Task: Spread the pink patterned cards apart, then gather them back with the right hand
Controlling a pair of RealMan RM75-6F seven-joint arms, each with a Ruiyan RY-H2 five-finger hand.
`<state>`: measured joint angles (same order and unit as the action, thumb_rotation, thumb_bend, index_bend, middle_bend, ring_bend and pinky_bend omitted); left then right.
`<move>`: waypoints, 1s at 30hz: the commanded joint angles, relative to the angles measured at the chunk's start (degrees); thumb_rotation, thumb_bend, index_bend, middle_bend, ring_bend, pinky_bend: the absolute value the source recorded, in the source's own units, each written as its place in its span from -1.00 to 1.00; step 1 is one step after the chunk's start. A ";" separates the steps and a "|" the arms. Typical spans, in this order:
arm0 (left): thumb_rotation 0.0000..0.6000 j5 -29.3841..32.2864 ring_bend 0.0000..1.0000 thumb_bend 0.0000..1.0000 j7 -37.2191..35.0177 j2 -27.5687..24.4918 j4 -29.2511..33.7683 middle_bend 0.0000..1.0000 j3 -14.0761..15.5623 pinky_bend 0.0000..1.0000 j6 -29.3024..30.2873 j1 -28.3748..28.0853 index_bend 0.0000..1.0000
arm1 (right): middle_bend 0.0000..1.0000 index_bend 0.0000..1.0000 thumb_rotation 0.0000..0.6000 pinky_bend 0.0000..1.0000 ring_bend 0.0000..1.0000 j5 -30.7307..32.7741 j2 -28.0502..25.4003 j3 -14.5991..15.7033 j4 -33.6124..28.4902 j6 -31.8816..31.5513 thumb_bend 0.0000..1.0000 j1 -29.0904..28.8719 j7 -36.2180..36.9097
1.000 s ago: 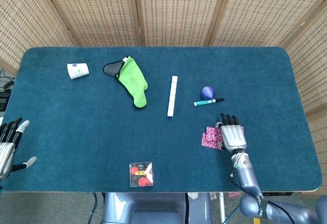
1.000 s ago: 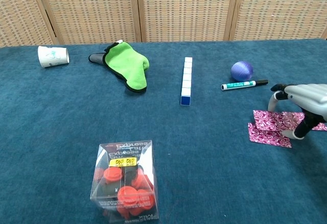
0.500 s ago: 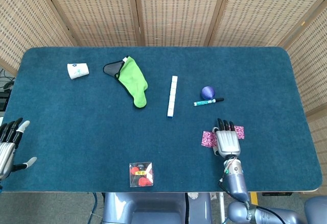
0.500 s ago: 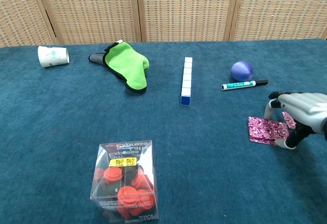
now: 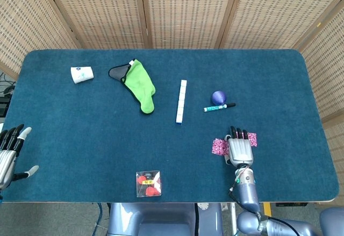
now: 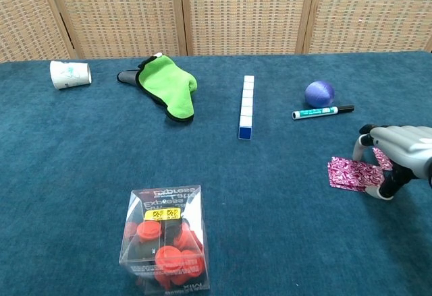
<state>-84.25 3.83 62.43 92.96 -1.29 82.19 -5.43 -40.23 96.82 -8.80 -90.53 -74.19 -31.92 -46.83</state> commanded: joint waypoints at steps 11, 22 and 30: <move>1.00 -0.10 -1.00 -1.00 -0.25 -0.07 -0.06 -1.00 0.06 -1.00 -0.03 -0.02 -1.00 | -0.97 -0.17 1.00 -0.89 -1.00 1.31 -0.82 -0.19 -1.36 1.34 -0.42 0.23 0.29; 1.00 -0.12 -1.00 -1.00 -0.37 -0.05 -0.10 -1.00 0.07 -1.00 0.00 -0.01 -1.00 | -0.98 -0.24 1.00 -0.89 -1.00 1.08 -1.14 -0.36 -1.50 1.47 -0.48 0.19 0.88; 1.00 -0.15 -1.00 -1.00 -0.39 -0.07 -0.07 -1.00 0.08 -1.00 -0.01 -0.03 -1.00 | -1.00 -0.35 1.00 -0.89 -1.00 1.14 -1.52 -0.50 -2.01 1.29 -0.51 0.25 1.06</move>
<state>-84.40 3.44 62.36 92.89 -1.22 82.19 -5.47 -39.12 95.33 -9.30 -92.50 -72.92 -31.68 -45.75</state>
